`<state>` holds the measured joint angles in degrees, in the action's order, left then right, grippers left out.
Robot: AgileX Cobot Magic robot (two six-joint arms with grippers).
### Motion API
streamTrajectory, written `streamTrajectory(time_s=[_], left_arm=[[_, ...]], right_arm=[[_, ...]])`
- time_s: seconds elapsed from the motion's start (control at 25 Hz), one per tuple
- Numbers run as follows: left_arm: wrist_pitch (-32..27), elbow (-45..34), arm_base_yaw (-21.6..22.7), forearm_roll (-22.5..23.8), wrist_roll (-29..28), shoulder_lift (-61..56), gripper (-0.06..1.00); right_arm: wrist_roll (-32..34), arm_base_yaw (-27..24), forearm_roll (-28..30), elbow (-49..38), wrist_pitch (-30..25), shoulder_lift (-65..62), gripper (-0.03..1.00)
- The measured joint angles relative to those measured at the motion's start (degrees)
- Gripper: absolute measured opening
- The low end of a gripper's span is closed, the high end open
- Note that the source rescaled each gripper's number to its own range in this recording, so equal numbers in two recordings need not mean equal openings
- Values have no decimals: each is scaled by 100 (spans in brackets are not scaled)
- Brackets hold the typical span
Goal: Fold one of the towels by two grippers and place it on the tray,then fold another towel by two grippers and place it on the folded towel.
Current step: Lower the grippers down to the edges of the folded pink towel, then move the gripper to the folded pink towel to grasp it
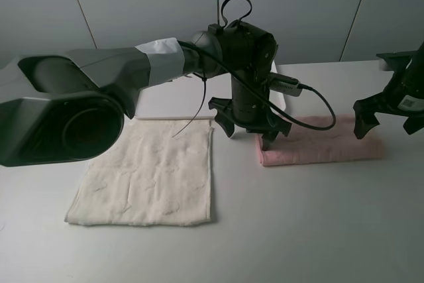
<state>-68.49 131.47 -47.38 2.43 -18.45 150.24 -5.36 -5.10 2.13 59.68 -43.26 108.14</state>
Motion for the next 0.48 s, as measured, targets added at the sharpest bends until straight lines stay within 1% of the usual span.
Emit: streamTrajectory(time_s=[0.24, 0.48], left_arm=[[0, 0, 0, -10, 61, 0, 96], [0, 0, 0, -10, 96, 0, 96]], right_arm=[[0, 0, -15, 49, 0, 325, 100], [0, 0, -15, 142, 107, 386, 92]])
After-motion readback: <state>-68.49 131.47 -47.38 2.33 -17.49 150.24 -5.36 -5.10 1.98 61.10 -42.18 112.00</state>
